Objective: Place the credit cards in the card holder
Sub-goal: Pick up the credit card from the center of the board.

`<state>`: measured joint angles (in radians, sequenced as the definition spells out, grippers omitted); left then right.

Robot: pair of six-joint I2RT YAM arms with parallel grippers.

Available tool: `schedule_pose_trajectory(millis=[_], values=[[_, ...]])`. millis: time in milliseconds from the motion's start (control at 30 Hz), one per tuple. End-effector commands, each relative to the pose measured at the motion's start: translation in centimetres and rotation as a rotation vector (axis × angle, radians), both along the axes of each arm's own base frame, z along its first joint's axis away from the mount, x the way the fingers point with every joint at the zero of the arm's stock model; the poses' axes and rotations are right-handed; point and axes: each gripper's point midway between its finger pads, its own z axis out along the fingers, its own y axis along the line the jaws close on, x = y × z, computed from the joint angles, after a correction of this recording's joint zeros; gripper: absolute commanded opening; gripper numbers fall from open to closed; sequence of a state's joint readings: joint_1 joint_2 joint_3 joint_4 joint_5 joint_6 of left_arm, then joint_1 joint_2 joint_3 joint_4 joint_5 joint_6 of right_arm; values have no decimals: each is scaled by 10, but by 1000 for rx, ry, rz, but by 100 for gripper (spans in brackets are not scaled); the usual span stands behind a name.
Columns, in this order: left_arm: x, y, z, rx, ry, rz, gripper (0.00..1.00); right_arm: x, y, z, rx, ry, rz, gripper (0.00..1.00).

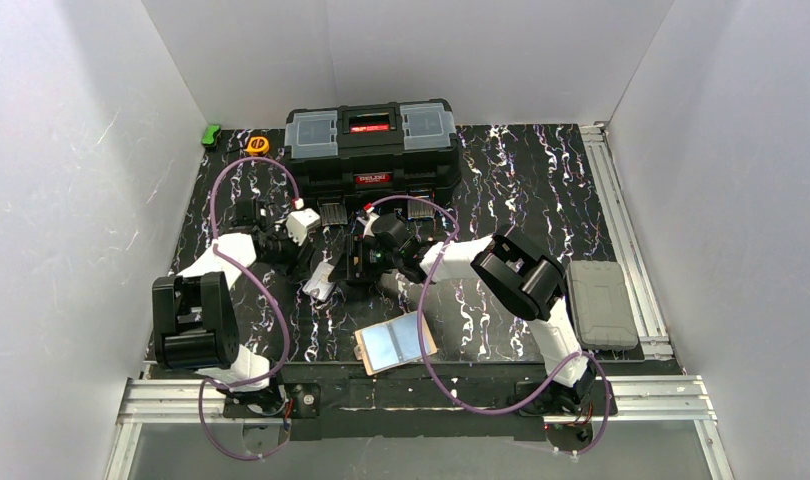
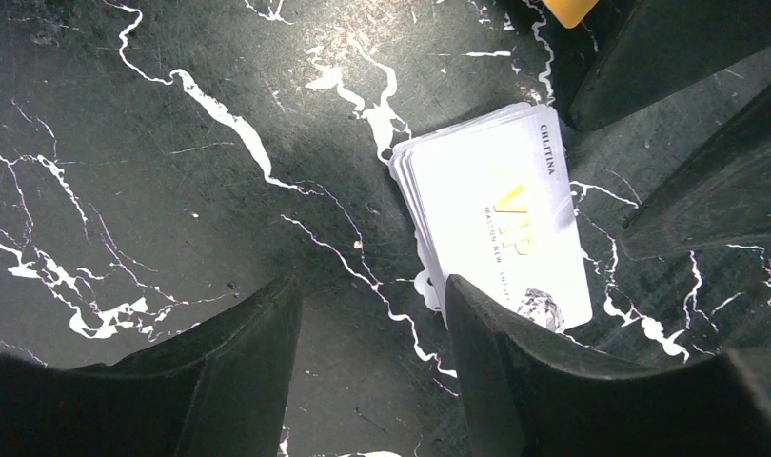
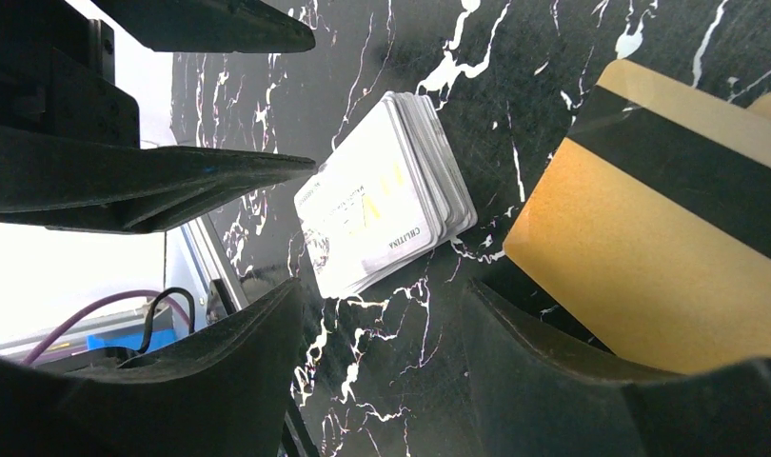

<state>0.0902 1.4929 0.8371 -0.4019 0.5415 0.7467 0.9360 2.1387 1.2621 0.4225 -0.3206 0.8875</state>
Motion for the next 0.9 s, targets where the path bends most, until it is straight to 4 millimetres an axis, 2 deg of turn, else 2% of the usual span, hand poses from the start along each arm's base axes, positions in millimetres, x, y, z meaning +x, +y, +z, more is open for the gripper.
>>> schedule_pose_trajectory(millis=[0,500,867], values=[[-3,0,-6,19,1,-11,56,3,3,6,30,-6,0,68],[-14,-8,-17,60,-10,-106,56,5,9,4,34,9,6,67],[-23,-16,-12,54,-25,-146,55,3,14,6,60,29,19,63]])
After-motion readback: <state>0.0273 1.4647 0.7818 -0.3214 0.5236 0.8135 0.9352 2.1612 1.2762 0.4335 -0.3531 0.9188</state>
